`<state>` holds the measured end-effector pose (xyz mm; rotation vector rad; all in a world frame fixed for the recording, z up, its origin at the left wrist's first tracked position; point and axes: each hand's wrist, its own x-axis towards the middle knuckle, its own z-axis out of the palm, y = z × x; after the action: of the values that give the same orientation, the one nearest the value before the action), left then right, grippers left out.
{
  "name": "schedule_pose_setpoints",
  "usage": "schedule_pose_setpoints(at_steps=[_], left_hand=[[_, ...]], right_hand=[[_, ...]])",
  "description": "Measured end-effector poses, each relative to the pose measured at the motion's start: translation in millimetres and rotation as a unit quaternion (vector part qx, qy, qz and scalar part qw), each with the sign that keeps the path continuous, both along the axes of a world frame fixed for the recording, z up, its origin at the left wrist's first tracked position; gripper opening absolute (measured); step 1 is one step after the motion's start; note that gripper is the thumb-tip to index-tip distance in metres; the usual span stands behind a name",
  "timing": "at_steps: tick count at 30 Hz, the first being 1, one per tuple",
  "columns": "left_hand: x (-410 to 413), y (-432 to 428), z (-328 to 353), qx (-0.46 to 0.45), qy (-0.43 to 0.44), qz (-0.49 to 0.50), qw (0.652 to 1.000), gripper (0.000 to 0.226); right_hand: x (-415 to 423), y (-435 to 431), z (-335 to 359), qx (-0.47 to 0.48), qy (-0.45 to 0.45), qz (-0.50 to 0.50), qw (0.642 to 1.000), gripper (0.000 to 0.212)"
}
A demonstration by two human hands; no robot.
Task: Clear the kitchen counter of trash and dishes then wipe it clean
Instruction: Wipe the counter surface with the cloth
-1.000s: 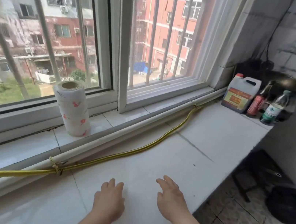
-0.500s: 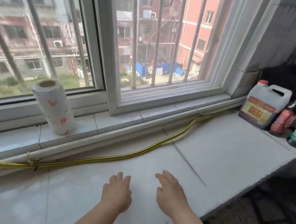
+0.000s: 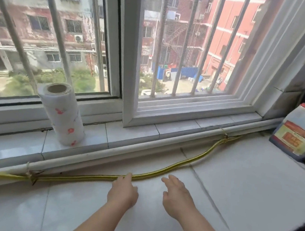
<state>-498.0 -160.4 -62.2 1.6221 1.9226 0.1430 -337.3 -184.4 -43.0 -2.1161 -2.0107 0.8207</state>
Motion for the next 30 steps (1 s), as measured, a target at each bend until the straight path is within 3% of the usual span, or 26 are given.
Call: schedule_pose_setpoints(at_steps=[11,26,30], left_hand=[[11,29,-16,-0.015,0.062,-0.052,0.997,0.057],[30,54,-21,-0.008,0.134,0.026,0.991,0.058],[37,69,-25,-0.061,0.136,0.049,0.988,0.067]], right_hand=[[-23,60,-23,-0.061,-0.06,0.055,0.995,0.054],[-6,128,-47,-0.032,-0.121,0.244,0.962,0.065],[11,134,-43,0.0,-0.058,0.253,0.966,0.055]])
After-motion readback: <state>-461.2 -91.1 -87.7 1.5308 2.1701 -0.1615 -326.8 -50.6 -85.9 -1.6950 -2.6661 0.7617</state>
